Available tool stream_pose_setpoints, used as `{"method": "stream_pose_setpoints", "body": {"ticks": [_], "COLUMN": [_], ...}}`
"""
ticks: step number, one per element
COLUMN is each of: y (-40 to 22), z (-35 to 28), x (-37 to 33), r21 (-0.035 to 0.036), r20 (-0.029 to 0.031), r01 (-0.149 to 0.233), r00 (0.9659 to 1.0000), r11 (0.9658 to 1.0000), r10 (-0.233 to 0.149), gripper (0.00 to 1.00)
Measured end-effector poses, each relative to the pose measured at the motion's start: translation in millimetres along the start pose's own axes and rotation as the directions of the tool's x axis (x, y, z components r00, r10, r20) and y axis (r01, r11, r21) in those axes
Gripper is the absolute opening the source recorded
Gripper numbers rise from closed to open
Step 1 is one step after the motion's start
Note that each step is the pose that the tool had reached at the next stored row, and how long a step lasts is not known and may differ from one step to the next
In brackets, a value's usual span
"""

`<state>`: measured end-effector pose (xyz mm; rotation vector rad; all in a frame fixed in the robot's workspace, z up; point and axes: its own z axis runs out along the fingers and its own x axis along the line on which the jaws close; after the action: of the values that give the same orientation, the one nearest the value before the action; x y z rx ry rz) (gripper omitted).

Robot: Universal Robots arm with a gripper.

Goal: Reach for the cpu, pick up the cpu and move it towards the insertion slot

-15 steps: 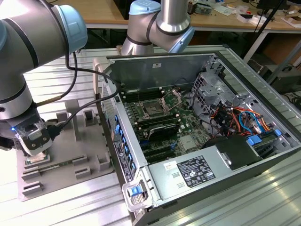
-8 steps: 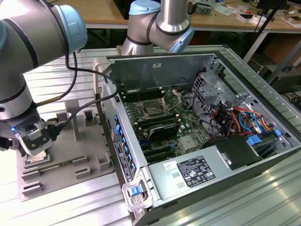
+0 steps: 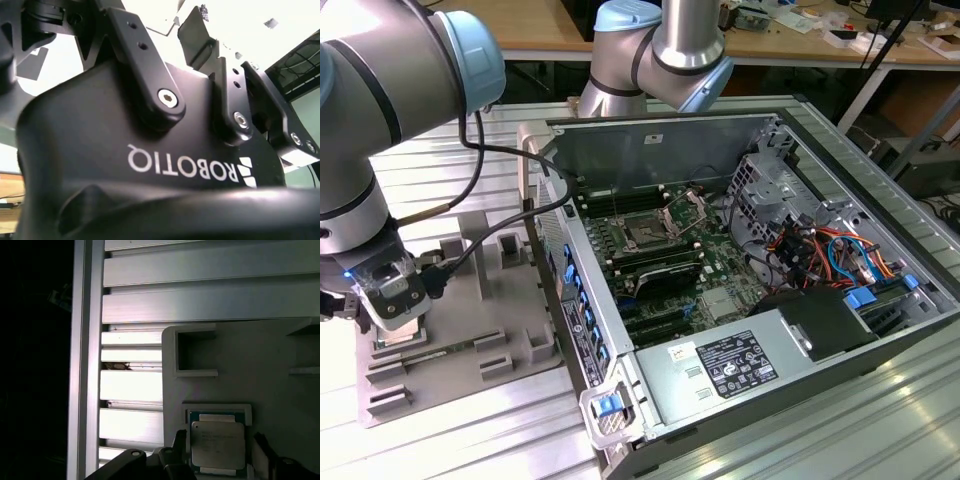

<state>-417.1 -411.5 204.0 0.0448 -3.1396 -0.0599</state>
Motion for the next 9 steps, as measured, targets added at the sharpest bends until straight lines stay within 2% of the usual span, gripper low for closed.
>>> {"method": "stream_pose_setpoints", "body": {"ticks": [2, 9], "y": [0.0, -0.2], "z": [1.6, 6.6], "x": [-0.1, -0.1], "r21": [-0.0002, 0.0], "r20": [-0.0005, -0.0009], "r01": [0.021, 0.023], "r00": [0.9998, 0.9997], "r11": [0.9998, 0.9997], "r10": [-0.021, -0.023], "gripper": [0.62, 0.62]}}
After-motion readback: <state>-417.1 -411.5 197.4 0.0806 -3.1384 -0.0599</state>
